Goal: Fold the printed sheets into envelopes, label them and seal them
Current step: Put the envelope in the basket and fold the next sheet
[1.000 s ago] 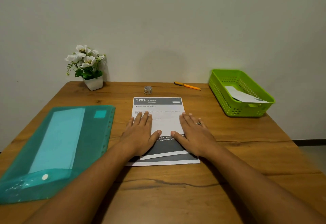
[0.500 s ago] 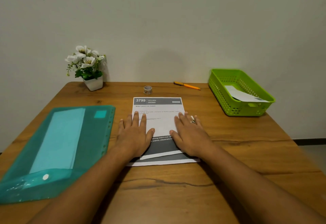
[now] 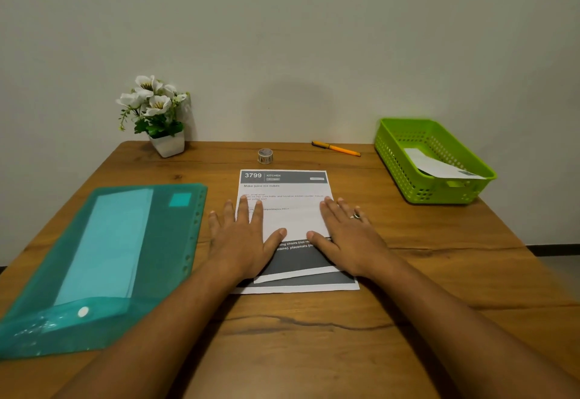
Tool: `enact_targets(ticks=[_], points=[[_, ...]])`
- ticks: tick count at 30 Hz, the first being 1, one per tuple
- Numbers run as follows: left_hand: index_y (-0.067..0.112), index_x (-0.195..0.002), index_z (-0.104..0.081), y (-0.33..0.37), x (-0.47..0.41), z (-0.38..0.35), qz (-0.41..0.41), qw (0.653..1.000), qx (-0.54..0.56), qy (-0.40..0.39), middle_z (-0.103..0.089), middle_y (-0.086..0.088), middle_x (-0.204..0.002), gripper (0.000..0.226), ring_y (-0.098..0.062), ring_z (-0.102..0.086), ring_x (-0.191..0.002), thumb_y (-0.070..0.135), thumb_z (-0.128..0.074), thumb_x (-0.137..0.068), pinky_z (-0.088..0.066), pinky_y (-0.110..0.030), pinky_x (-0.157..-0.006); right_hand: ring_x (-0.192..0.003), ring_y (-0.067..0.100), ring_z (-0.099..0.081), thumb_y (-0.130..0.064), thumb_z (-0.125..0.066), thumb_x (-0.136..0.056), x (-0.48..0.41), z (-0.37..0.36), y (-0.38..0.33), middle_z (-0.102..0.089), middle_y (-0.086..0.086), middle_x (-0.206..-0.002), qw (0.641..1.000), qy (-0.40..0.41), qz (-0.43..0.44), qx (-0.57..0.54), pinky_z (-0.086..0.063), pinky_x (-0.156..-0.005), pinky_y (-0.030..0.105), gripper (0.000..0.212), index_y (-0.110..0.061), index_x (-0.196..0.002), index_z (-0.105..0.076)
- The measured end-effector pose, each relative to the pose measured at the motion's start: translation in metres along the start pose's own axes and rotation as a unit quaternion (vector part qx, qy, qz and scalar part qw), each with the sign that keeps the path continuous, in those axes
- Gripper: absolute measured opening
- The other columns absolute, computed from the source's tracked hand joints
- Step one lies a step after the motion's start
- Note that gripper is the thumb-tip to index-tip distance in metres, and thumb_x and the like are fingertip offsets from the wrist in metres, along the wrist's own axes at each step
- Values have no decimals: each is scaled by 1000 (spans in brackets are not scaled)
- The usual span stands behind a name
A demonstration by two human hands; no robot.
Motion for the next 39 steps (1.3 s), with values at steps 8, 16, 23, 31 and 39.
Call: enact_targets(ticks=[8, 16, 23, 31, 39], points=[[35, -163, 8, 23, -4, -1, -113, 993, 27, -8, 12, -3, -172, 70, -30, 14, -158, 66, -9, -103, 4, -59, -125, -161, 21, 3, -72, -16, -102, 2, 1, 2, 0, 1, -175, 1000, 4, -10, 2, 1, -128, 47, 86, -18, -167, -2], [28, -165, -6, -4, -7, 13, -93, 995, 3, -33, -4, -5, -172, 91, -32, -6, -157, 81, -23, -93, -13, -59, -125, -161, 20, 2, -81, -18, -95, 7, 7, 25, 1, 1, -175, 999, -17, -28, -16, -1, -128, 47, 96, -19, -167, -2], [35, -149, -43, 2, -23, 40, -124, 991, 46, -22, -47, 1, -146, 82, -21, -40, -132, 77, -62, -81, -41, -46, -108, -147, 29, -35, -65, -60, -93, -2, 46, 25, -38, 1, -164, 999, -24, 10, -26, -29, -119, 46, 78, -25, -156, -37], [33, -129, -50, 5, -28, 48, -112, 986, 103, -72, -53, 4, -133, 77, -18, -43, -119, 69, -82, -68, -46, -46, -103, -139, 24, -43, -67, -76, -78, -11, 50, 30, -51, -3, -149, 996, -41, -1, -77, -36, -115, 47, 90, -34, -154, -41], [37, -155, -30, 10, -1, 64, -113, 979, 168, 32, -45, 3, -156, 94, -25, -42, -141, 46, -84, -79, -36, -48, -113, -142, 21, -42, -53, -79, -82, -3, 69, 8, -47, -2, -157, 998, 42, 53, -5, -27, -117, 43, 93, -34, -159, -29]])
Point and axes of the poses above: each hand's wrist, its own x-axis away from the middle knuckle, its own z-axis out of the back of the hand, y = z × x, the point moved 7 cm from there along -x, towards the middle knuckle
